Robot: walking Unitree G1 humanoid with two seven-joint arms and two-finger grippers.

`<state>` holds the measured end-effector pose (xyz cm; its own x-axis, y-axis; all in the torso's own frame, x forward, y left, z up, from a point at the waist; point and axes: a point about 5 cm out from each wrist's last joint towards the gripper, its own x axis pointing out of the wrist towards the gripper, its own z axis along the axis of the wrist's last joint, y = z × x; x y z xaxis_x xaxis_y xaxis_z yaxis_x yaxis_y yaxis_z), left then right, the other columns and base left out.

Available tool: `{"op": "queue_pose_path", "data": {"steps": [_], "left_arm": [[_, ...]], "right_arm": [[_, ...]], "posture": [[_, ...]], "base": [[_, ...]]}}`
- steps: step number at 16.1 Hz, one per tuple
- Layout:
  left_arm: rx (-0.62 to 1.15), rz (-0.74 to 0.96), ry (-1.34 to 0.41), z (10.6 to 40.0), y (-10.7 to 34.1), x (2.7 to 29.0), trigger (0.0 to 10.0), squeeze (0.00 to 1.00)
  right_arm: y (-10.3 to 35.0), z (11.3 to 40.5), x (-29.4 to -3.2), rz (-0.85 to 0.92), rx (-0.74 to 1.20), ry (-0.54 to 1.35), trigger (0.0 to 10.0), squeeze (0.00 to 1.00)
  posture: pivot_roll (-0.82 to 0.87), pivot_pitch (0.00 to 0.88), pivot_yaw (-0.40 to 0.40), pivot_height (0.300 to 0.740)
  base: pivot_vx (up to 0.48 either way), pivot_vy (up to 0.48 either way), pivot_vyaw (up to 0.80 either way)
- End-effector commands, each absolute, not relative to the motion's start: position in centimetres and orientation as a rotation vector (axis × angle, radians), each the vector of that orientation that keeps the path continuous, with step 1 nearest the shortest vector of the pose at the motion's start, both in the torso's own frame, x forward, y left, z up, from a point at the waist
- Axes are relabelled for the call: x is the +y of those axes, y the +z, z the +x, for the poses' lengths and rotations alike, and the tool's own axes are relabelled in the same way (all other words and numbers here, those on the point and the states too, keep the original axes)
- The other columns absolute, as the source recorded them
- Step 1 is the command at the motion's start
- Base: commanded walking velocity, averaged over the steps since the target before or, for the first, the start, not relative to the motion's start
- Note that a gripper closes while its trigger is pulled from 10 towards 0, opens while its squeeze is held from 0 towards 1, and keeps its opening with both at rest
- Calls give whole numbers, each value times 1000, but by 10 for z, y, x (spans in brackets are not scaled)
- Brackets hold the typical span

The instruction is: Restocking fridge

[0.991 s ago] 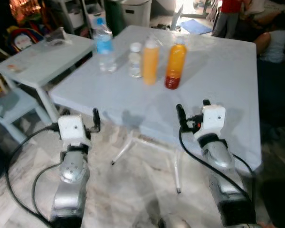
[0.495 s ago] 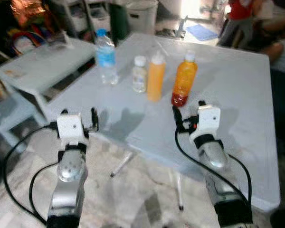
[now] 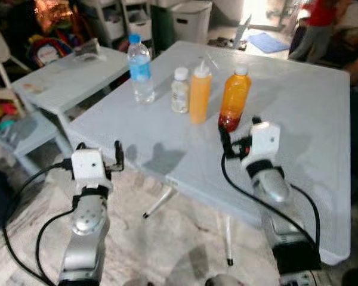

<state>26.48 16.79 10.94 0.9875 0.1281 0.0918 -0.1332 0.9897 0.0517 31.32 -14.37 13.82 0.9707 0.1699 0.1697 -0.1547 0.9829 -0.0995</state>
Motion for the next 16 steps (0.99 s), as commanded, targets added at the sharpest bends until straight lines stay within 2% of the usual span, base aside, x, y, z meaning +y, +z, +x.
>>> {"op": "queue_pose_path", "data": {"steps": [1,9,16], "left_arm": [[-99,74,134,263,114,170,10000,0],[-69,94,81,258,115,159,10000,0],[-61,109,83,256,117,163,10000,0]], "right_arm": [[145,321,-145,-100,-193,159,10000,0],[201,360,-178,-211,-329,115,10000,0],[230,378,-176,-238,-385,191,10000,0]], "posture": [[-16,80,60,740],[14,94,93,740],[36,97,97,740]], "base": [[0,0,0],[0,0,0],[0,0,0]]}}
